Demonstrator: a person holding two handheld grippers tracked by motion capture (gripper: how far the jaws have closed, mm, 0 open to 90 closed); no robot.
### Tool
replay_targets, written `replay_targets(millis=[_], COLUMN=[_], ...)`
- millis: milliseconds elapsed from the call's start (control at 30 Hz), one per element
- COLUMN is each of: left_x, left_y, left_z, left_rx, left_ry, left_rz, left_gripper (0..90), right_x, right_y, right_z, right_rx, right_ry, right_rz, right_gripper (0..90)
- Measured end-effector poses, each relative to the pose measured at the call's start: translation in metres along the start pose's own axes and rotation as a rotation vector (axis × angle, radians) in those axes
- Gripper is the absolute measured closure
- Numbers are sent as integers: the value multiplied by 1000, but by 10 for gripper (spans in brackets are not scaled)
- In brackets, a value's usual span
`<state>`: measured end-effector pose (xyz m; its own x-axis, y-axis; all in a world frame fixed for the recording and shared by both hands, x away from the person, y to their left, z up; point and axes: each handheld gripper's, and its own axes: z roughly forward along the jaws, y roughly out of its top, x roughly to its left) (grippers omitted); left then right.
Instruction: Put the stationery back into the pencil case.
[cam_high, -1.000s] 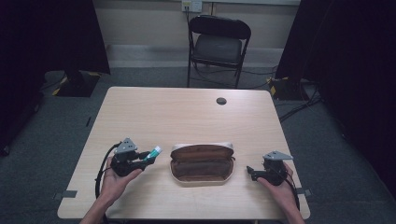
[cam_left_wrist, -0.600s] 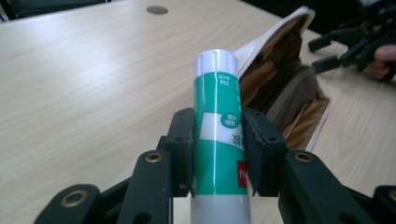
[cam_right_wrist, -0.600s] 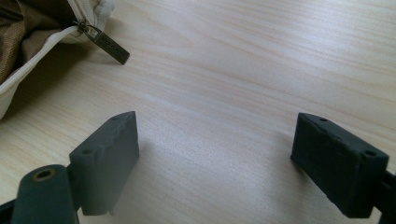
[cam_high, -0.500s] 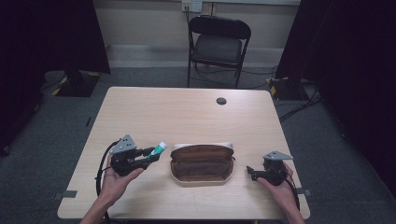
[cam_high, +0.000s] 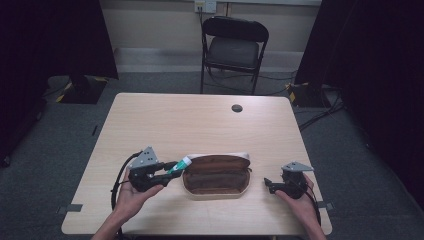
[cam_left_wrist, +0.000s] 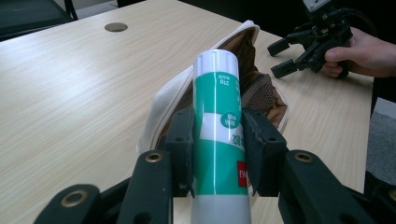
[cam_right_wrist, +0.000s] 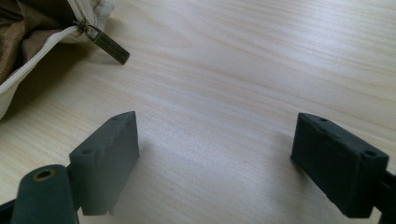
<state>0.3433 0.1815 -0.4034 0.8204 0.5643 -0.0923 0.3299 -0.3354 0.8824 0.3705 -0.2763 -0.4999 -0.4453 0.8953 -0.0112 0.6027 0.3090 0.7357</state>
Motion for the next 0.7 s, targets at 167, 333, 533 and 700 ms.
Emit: replay_targets(millis=[167, 333, 533, 700], left_x=[-9, -13, -17, -20], left_y=[3, 7, 13, 20], left_z=[11, 22, 29, 39], left_rx=[26, 40, 47, 59], left_ry=[-27, -34, -49, -54], left_rz=[30, 36, 55, 55], left_gripper=[660, 660, 660, 659], right_x=[0, 0, 0, 0], right_y=[0, 0, 0, 0], right_z=[0, 0, 0, 1], right_rx=[0, -1, -1, -1], right_ry=[0, 0, -2, -2], right_rz=[0, -3, -1, 2], right_gripper=[139, 139, 138, 138])
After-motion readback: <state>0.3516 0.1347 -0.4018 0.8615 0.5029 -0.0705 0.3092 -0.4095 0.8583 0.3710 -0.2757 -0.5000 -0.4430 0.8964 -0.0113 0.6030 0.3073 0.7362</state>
